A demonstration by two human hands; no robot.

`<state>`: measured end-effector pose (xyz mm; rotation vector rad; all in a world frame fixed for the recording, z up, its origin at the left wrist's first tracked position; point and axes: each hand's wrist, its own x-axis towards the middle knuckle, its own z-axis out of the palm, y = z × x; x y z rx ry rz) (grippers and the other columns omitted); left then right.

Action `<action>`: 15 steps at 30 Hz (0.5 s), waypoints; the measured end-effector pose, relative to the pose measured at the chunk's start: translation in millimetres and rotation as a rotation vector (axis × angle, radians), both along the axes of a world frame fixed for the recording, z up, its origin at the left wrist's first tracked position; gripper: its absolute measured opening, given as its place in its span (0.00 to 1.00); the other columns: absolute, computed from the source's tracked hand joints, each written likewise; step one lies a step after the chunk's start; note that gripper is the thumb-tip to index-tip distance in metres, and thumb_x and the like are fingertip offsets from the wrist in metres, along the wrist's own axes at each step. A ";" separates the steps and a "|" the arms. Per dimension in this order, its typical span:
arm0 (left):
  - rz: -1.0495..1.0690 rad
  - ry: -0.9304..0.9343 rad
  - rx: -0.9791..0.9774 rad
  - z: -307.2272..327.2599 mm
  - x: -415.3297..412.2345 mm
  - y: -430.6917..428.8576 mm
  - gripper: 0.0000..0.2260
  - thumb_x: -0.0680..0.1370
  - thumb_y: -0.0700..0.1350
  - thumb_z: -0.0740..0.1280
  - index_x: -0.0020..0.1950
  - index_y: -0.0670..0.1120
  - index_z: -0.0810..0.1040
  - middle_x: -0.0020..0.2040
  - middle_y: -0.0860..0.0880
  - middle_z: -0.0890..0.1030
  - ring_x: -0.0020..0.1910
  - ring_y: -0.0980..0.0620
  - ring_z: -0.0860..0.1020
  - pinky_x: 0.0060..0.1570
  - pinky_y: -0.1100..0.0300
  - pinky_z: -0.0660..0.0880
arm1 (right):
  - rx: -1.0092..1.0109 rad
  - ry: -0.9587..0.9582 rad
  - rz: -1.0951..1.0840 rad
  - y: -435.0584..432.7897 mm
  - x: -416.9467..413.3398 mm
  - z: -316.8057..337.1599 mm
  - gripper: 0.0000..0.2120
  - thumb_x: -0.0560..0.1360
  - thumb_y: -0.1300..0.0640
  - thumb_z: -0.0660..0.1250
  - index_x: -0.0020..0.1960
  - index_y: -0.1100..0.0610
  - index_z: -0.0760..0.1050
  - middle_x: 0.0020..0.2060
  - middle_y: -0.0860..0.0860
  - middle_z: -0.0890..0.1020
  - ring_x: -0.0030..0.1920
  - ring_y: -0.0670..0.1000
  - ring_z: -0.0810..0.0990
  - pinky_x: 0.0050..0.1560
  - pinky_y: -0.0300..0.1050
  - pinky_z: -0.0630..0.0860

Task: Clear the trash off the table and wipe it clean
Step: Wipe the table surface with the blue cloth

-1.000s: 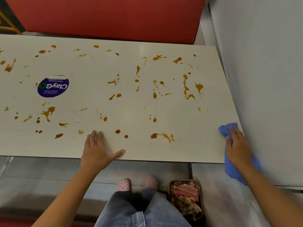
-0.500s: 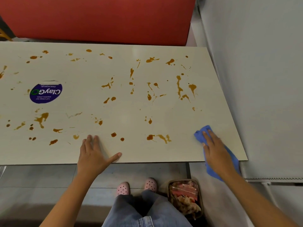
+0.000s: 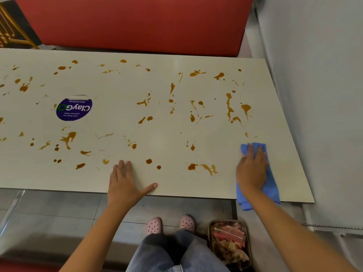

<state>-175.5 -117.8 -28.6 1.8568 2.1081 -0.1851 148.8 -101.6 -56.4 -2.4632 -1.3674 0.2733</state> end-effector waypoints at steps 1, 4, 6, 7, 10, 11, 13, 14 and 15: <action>-0.001 0.002 0.003 -1.3 -0.5 -0.1 0.52 0.66 0.73 0.58 0.76 0.40 0.46 0.76 0.39 0.47 0.75 0.40 0.46 0.74 0.50 0.46 | 0.020 -0.001 0.060 -0.7 -10.0 -1.8 0.21 0.80 0.61 0.55 0.72 0.60 0.61 0.71 0.64 0.62 0.72 0.64 0.59 0.68 0.62 0.61; 0.003 0.003 0.002 -1.5 -0.5 -1.5 0.54 0.64 0.77 0.54 0.76 0.40 0.46 0.76 0.40 0.47 0.75 0.41 0.46 0.74 0.50 0.46 | 0.083 -0.017 0.265 -11.9 -27.7 -7.8 0.19 0.78 0.59 0.56 0.67 0.62 0.69 0.65 0.65 0.72 0.65 0.65 0.71 0.58 0.62 0.75; 0.016 -0.007 0.009 -0.4 0.0 -2.3 0.59 0.59 0.82 0.47 0.76 0.40 0.47 0.76 0.39 0.48 0.75 0.41 0.46 0.74 0.50 0.47 | 0.089 -0.021 0.439 -27.7 -21.2 -7.3 0.22 0.77 0.54 0.52 0.67 0.59 0.70 0.65 0.61 0.73 0.65 0.60 0.73 0.54 0.52 0.79; 0.020 -0.010 0.009 0.2 0.4 -2.6 0.61 0.55 0.82 0.42 0.76 0.40 0.47 0.76 0.39 0.48 0.75 0.40 0.47 0.73 0.50 0.47 | 0.107 -0.017 0.532 -35.6 -12.1 -6.2 0.22 0.76 0.53 0.52 0.68 0.58 0.70 0.66 0.58 0.72 0.65 0.57 0.72 0.53 0.46 0.77; 0.024 -0.020 -0.010 -0.1 0.2 -2.8 0.68 0.47 0.83 0.32 0.76 0.40 0.48 0.76 0.39 0.49 0.75 0.40 0.48 0.73 0.49 0.47 | 0.129 0.094 0.681 -51.6 29.4 -0.2 0.21 0.77 0.54 0.56 0.69 0.54 0.69 0.69 0.52 0.69 0.67 0.48 0.67 0.61 0.34 0.65; 0.027 -0.019 -0.007 -0.2 0.0 -2.8 0.68 0.47 0.82 0.30 0.76 0.40 0.48 0.76 0.39 0.49 0.75 0.40 0.48 0.73 0.49 0.47 | 0.141 0.129 0.657 -52.6 42.9 2.7 0.20 0.77 0.55 0.58 0.69 0.54 0.69 0.69 0.50 0.68 0.67 0.47 0.66 0.63 0.32 0.62; 0.032 -0.014 -0.008 -1.3 -0.1 -3.0 0.68 0.47 0.82 0.29 0.76 0.40 0.48 0.76 0.39 0.49 0.75 0.41 0.47 0.73 0.50 0.47 | 0.162 0.166 0.525 -49.8 63.1 3.3 0.20 0.77 0.59 0.61 0.68 0.55 0.69 0.69 0.50 0.69 0.66 0.50 0.69 0.63 0.33 0.62; 0.031 -0.014 -0.008 -1.5 -0.1 -3.3 0.68 0.47 0.82 0.29 0.76 0.41 0.48 0.76 0.40 0.49 0.75 0.41 0.47 0.73 0.50 0.47 | 0.174 0.176 0.442 -46.3 67.0 2.4 0.19 0.77 0.62 0.62 0.68 0.57 0.69 0.68 0.53 0.69 0.66 0.54 0.70 0.62 0.36 0.65; 0.031 -0.016 -0.005 -1.7 -0.1 -3.4 0.68 0.47 0.82 0.29 0.76 0.41 0.48 0.76 0.40 0.49 0.75 0.41 0.47 0.73 0.49 0.47 | 0.188 0.169 0.356 -41.9 66.0 0.9 0.18 0.77 0.63 0.61 0.67 0.58 0.70 0.68 0.55 0.70 0.65 0.57 0.71 0.59 0.41 0.67</action>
